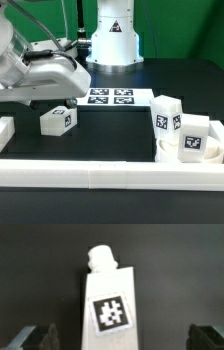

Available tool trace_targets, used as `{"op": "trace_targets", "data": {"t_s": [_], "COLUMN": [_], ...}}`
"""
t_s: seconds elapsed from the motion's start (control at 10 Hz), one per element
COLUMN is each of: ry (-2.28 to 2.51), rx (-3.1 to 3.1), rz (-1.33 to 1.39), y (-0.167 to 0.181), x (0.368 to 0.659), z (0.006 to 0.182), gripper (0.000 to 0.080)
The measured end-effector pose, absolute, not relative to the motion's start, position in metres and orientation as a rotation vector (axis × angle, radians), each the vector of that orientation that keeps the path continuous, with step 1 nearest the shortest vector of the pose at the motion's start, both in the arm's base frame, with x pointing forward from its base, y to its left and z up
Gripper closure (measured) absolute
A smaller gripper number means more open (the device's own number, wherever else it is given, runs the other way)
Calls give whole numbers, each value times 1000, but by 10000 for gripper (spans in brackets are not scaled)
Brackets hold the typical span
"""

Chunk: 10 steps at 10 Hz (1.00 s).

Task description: Assemble stool

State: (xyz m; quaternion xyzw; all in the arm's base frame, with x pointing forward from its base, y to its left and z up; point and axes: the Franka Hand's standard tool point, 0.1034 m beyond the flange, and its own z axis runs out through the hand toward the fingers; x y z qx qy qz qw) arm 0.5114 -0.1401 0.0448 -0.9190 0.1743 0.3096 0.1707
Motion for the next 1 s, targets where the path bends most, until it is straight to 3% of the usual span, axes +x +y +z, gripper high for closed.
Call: {"op": "trace_targets", "data": {"t_s": [0.4, 0.6, 0.8, 1.0], "ry": [474, 444, 427, 432], "rx": [-2600, -2500, -2508, -2506], "rz": [898, 1076, 1066, 1154], "y": [-138, -134, -136, -138], "x": [509, 504, 513, 504], "z": [43, 43, 36, 33], "gripper": [151, 151, 151, 151]}}
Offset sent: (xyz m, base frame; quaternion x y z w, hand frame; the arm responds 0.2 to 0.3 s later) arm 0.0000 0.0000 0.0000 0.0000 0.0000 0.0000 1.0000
